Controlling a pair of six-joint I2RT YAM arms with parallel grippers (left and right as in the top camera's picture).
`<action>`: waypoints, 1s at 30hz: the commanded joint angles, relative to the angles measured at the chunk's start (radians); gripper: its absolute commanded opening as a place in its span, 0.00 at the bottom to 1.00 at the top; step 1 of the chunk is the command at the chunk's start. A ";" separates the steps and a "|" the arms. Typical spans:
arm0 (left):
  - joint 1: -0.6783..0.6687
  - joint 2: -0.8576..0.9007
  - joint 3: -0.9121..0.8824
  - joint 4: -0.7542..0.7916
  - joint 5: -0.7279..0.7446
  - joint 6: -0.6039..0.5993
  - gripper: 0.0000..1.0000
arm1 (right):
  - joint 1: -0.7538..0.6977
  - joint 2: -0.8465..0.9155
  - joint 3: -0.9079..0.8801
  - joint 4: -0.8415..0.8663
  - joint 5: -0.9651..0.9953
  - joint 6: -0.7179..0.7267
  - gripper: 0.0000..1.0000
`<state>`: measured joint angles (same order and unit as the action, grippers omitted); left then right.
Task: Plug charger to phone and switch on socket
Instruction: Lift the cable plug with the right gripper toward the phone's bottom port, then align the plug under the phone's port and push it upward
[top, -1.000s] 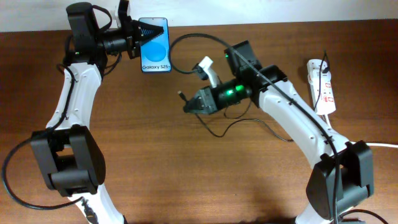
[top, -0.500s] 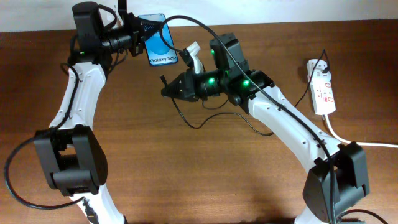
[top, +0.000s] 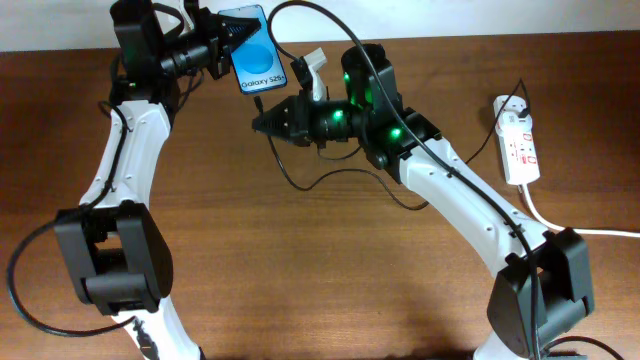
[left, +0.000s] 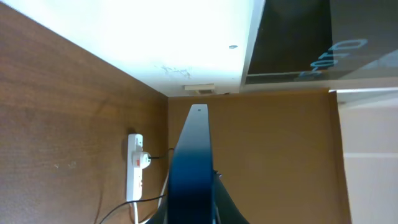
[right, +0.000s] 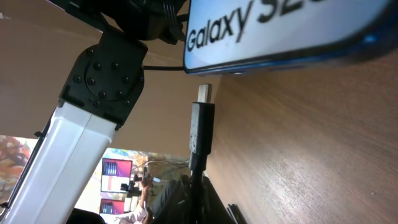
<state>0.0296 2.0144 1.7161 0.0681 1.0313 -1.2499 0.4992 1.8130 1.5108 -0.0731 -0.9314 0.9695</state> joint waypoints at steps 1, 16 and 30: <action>0.021 -0.013 0.003 0.006 0.017 -0.063 0.00 | -0.030 0.005 0.008 0.007 0.008 0.008 0.04; 0.027 -0.013 0.003 0.056 0.020 -0.063 0.00 | -0.033 0.006 0.008 0.045 -0.018 0.034 0.04; 0.016 -0.013 0.003 0.055 0.045 -0.062 0.00 | -0.014 0.006 0.008 0.036 -0.006 0.034 0.04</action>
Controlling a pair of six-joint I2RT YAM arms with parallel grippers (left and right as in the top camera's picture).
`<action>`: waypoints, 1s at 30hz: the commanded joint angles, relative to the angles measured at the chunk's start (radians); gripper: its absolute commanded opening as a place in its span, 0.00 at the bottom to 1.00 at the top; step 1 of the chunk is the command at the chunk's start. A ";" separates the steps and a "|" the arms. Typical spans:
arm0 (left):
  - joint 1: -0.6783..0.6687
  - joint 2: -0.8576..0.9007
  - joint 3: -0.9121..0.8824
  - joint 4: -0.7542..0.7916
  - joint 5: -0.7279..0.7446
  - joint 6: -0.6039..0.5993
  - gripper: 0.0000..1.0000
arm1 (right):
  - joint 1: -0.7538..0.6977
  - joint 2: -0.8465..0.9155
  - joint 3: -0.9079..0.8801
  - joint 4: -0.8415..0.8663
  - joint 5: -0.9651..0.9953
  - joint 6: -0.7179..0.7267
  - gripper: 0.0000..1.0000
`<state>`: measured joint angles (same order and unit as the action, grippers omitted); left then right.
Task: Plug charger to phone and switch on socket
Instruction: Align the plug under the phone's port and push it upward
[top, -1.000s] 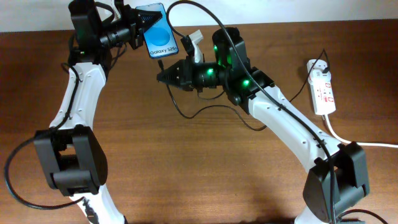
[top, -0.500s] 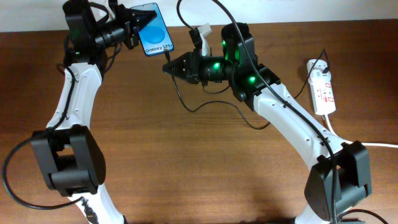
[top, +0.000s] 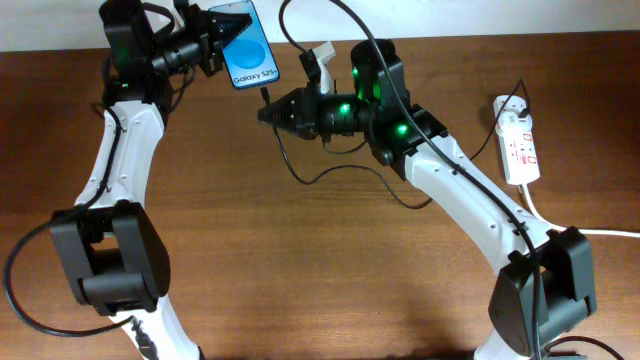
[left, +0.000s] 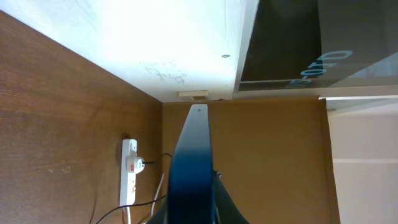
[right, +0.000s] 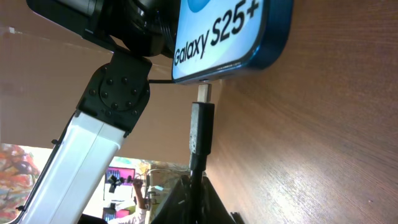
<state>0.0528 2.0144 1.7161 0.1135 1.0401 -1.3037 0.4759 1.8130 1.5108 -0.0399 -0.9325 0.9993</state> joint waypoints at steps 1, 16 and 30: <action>-0.007 -0.013 0.003 0.010 0.039 -0.005 0.00 | 0.010 0.006 0.008 0.003 -0.005 0.005 0.04; -0.007 -0.013 0.003 0.010 0.057 -0.005 0.00 | 0.022 0.007 0.008 -0.005 0.003 0.004 0.04; -0.006 -0.013 0.003 0.010 0.067 -0.005 0.00 | -0.006 0.007 0.008 0.013 0.051 0.028 0.04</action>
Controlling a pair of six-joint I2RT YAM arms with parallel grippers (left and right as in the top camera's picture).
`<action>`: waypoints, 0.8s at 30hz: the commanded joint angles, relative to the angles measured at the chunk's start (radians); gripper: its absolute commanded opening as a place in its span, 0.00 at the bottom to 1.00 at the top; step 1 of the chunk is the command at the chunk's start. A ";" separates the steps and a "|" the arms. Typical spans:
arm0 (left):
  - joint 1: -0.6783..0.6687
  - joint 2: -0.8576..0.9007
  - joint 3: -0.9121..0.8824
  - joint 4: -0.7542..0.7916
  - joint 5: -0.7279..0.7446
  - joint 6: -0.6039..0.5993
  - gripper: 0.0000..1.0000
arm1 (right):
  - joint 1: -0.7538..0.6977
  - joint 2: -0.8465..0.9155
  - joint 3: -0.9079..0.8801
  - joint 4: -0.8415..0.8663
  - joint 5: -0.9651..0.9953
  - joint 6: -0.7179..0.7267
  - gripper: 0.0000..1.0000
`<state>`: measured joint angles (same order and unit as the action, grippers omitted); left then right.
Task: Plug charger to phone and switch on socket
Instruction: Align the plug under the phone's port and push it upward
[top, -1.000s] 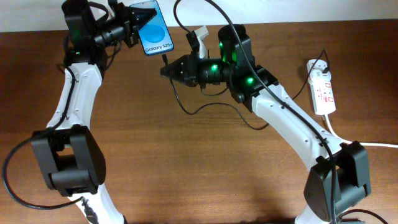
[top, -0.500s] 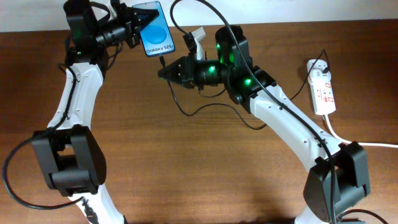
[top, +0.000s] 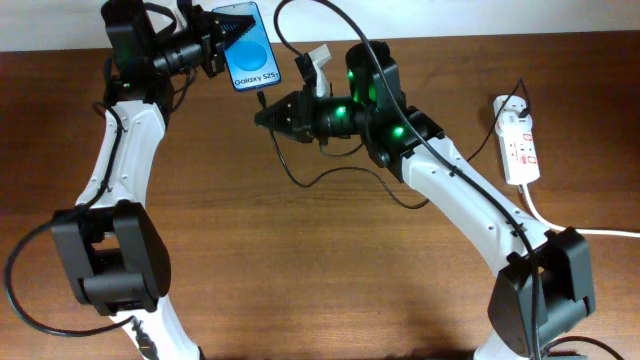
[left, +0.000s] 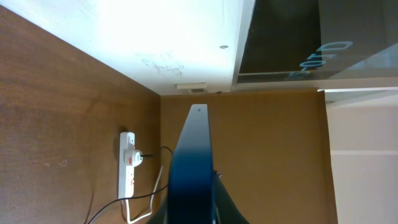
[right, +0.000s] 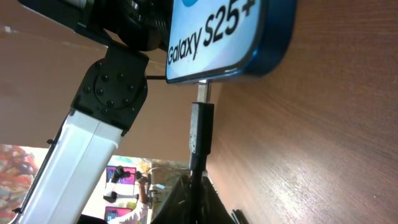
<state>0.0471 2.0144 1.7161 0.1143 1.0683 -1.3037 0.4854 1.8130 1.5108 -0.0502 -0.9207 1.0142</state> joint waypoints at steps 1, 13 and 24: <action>0.000 -0.013 0.003 0.010 0.039 -0.005 0.00 | -0.015 0.007 0.008 0.030 0.040 0.013 0.04; -0.001 -0.013 0.003 0.009 0.043 -0.005 0.00 | -0.014 0.009 0.008 0.060 0.035 0.012 0.04; -0.013 -0.013 0.003 0.008 0.069 0.018 0.00 | -0.014 0.028 0.008 0.067 0.048 -0.010 0.04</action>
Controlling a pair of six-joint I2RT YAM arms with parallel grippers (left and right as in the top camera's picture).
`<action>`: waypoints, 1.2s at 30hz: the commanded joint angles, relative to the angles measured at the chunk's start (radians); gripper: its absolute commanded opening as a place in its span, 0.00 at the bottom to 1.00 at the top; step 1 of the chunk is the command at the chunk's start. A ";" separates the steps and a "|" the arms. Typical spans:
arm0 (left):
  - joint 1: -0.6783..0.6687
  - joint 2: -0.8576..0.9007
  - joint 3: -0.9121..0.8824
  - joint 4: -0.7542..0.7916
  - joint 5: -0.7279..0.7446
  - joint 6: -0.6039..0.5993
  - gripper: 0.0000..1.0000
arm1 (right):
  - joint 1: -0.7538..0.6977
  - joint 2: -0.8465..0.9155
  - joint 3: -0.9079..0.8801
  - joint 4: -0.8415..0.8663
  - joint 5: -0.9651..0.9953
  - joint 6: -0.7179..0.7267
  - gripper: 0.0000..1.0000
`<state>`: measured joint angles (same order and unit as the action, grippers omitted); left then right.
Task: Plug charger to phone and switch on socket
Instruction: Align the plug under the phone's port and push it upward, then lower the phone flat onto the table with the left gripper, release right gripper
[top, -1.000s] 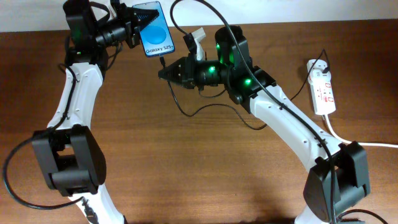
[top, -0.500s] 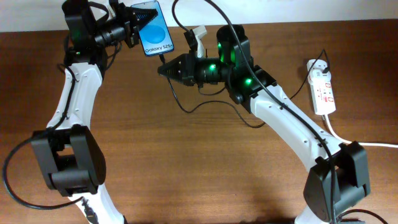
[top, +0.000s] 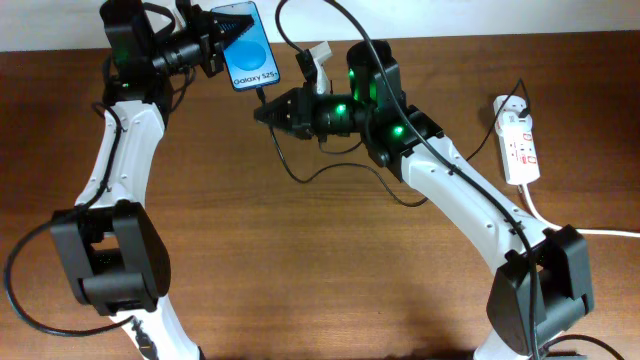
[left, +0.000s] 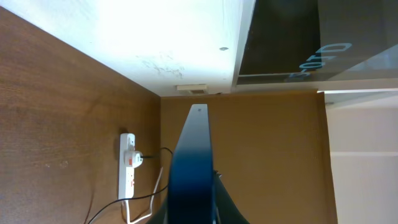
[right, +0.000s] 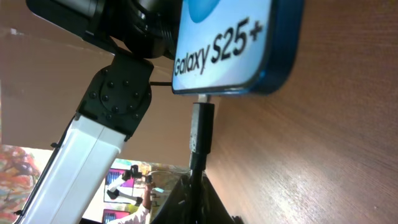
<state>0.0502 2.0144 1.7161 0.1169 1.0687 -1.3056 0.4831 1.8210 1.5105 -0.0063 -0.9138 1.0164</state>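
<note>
My left gripper (top: 222, 40) is shut on a blue Galaxy S25+ phone (top: 247, 48), held off the table at the far left; in the left wrist view the phone (left: 191, 168) shows edge-on between the jaws. My right gripper (top: 262, 113) is shut on the black charger cable just behind its plug (right: 201, 132). The plug's metal tip sits against the phone's (right: 233, 45) bottom edge, at its port. How deep it is seated cannot be told. The white socket strip (top: 518, 144) lies at the far right with a plug in it.
The black cable (top: 330, 180) loops over the brown table (top: 300, 270) under the right arm and another loop arcs above it. A white lead (top: 580, 230) runs from the strip to the right edge. A wall borders the table's far side.
The plug's metal tip stood mostly bare just under the phone's bottom edge; now it is almost wholly hidden at the port. Both grippers keep their holds and their places.
At first the plug was below the phone's long edge, off from its end. Then the phone was farther left and the plug tip lined up under its bottom edge. The gap shrank at each moment, and now the tip is at the port.
</note>
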 joint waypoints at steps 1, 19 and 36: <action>-0.023 -0.013 0.003 0.005 0.072 0.019 0.00 | -0.012 0.020 0.008 0.026 0.045 -0.013 0.04; -0.006 -0.013 0.003 -0.008 0.111 0.077 0.00 | -0.099 0.017 0.009 -0.092 -0.078 -0.216 0.41; -0.126 -0.013 -0.065 -1.032 -0.111 1.046 0.00 | -0.359 -0.197 0.008 -1.105 0.459 -0.853 0.66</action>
<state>-0.0570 2.0140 1.7012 -0.9176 1.0771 -0.3695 0.1211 1.6279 1.5166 -1.0954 -0.5083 0.2287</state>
